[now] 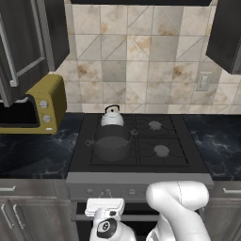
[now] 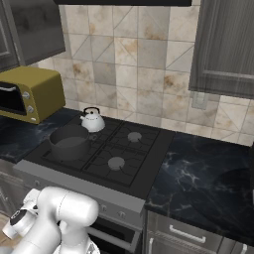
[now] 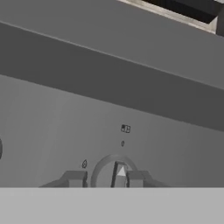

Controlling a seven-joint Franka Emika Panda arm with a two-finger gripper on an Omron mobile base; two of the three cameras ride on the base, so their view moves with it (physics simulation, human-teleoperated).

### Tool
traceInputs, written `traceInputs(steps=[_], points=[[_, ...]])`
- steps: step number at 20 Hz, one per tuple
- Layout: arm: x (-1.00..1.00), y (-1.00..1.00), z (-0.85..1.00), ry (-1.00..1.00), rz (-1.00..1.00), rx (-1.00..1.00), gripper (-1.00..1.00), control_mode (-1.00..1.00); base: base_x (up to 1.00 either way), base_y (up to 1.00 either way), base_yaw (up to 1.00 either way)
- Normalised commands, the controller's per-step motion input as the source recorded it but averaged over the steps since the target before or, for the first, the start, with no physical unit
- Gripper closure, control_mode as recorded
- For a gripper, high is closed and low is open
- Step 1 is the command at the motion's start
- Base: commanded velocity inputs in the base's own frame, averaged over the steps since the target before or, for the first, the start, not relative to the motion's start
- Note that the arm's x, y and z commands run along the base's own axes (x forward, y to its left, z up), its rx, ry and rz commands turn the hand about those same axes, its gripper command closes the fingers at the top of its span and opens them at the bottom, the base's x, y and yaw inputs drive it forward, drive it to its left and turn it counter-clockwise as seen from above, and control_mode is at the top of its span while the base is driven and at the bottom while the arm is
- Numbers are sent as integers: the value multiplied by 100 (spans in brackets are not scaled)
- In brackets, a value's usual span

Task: Pick the kettle from the cabinet and place it on a stove burner. Then pick the pot from the counter and place it on another stove burner. Finally, turn both burners on.

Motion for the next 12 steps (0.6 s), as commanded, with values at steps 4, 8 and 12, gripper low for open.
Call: traceInputs(steps=[4, 8, 12], points=[[0, 0, 5, 0, 0, -5, 100, -100, 0, 0, 0], [0, 0, 12, 2, 0, -4, 100, -100, 0, 0, 0], [0, 0, 17, 7, 0, -3, 100, -100, 0, 0, 0]])
